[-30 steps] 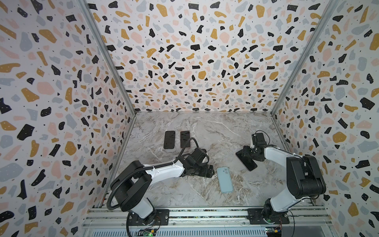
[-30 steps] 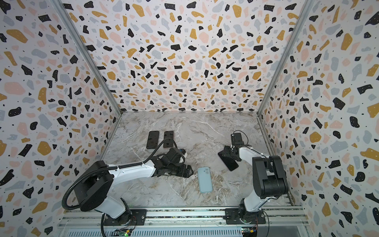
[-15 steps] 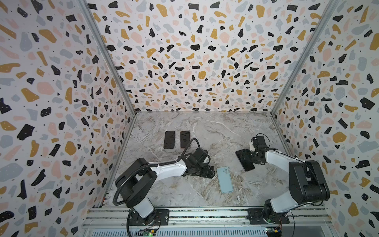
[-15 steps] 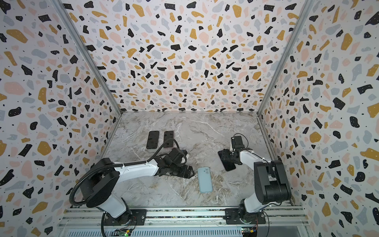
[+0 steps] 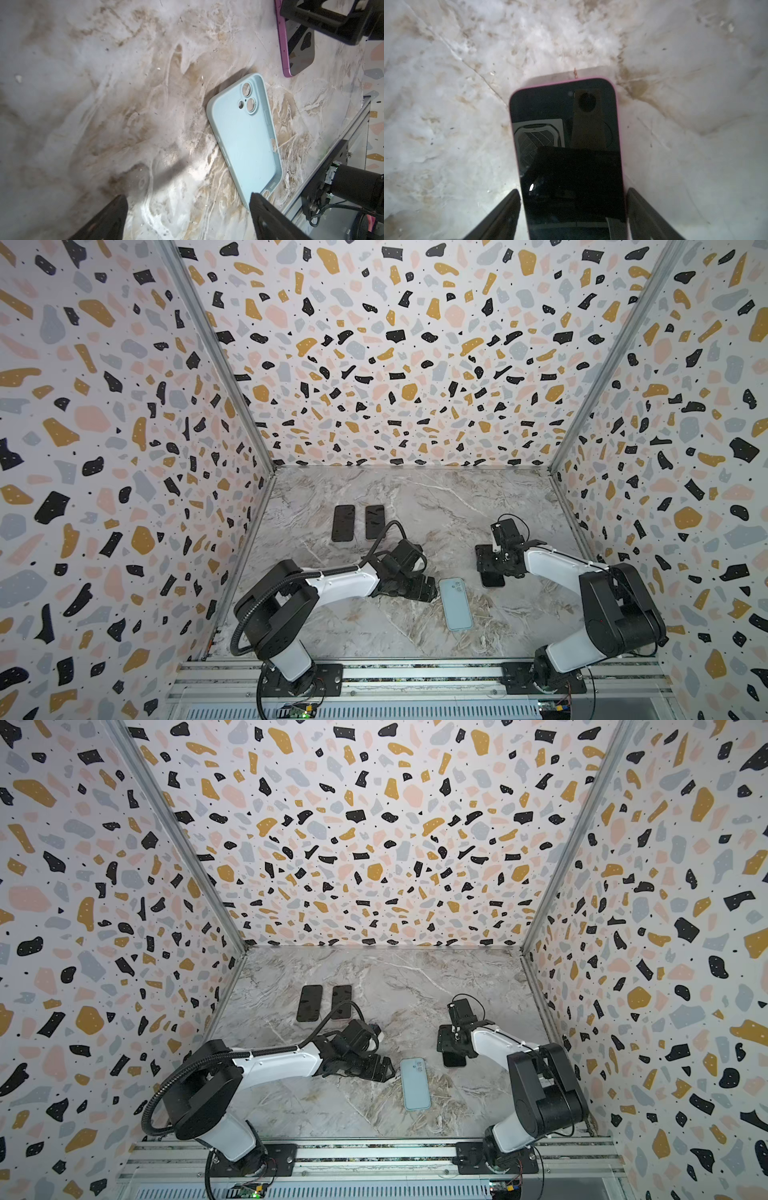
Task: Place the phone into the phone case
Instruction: 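Lift the magenta-cased phone upright with the right gripper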
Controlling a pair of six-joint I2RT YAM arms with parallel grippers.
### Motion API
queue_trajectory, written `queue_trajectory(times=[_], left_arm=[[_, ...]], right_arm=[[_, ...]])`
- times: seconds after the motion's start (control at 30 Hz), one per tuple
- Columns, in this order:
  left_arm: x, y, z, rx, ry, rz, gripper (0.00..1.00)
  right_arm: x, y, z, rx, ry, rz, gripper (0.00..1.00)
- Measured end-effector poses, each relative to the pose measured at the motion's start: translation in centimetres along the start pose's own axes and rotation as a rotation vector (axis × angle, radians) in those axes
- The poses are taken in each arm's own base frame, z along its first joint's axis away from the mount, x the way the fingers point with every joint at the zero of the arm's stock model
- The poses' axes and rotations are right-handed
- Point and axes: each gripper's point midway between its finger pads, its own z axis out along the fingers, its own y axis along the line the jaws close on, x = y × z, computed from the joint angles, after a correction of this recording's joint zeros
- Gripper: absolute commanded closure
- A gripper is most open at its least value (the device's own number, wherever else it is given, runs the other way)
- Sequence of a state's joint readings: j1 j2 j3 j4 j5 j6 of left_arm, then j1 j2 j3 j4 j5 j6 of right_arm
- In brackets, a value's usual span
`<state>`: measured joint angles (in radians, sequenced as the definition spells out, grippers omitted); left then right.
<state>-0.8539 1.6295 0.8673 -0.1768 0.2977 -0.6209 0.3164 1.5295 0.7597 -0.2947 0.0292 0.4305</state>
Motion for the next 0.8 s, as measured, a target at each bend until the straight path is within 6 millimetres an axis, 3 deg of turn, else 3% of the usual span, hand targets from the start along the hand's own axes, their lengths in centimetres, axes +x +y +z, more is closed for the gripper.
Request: queue_trajectory(times=[0.8], left_arm=[[-0.47,-0.62,-0.07,0.025,-0.013,-0.013,0.08]], right_arm=[[0.66,0.57,0.16,0.080,-0.013,-0.006,0.39]])
